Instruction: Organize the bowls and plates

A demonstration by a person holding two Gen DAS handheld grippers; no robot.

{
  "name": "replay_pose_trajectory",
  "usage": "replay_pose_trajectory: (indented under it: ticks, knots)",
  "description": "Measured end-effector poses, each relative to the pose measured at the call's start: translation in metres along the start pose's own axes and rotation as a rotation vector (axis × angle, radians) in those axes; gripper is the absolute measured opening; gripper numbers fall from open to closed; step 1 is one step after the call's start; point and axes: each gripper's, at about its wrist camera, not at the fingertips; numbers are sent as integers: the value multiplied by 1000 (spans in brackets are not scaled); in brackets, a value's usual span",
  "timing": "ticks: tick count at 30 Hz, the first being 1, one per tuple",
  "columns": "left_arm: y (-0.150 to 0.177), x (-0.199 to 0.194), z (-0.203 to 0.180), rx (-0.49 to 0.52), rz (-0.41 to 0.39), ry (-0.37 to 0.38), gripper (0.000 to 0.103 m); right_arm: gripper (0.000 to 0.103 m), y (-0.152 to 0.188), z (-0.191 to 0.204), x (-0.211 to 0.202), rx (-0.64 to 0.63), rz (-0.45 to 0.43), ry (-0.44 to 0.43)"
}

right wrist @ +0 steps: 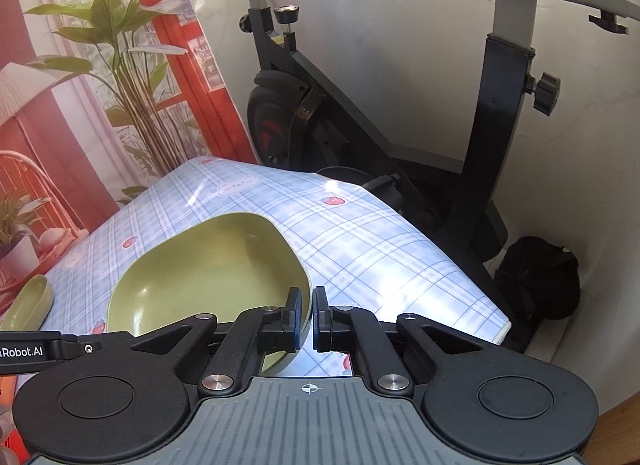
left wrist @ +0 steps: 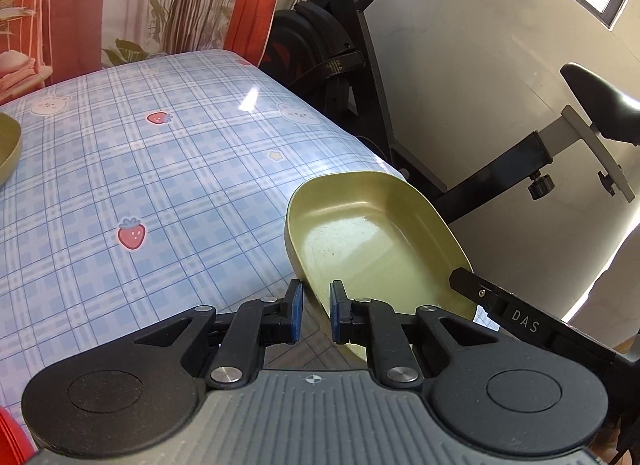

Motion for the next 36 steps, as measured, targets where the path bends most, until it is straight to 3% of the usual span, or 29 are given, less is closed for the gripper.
replay_pose_trajectory:
  ticks: [3, 9, 15, 19, 29, 36]
  knots:
    - [-2, -24, 6, 7, -35, -10, 15, 5, -5, 17, -15, -23, -14, -28]
    - [2, -82, 42, -73, -115, -13, 15, 6, -13, 62, -50, -82, -35, -129]
    - [3, -144, 85, -125, -203, -30, 15, 8, -9, 125, -79, -159, -12, -221]
    - [0, -179, 112, -140, -213, -54, 15, 9, -1, 171, -91, -187, 11, -263]
    - [-6, -263, 195, -139, -279, -150, 15, 11, 33, 295, -102, -286, 111, -424]
    - [-23, -293, 245, -165, -291, -249, 15, 11, 40, 378, -100, -384, 133, -496]
Point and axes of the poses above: each gripper's, at about its wrist camera, not at the fingertips, and x roughly the way its jaws point, z to its left, y to its underside, and after that the axes turned 5 degrees about -z, right-handed
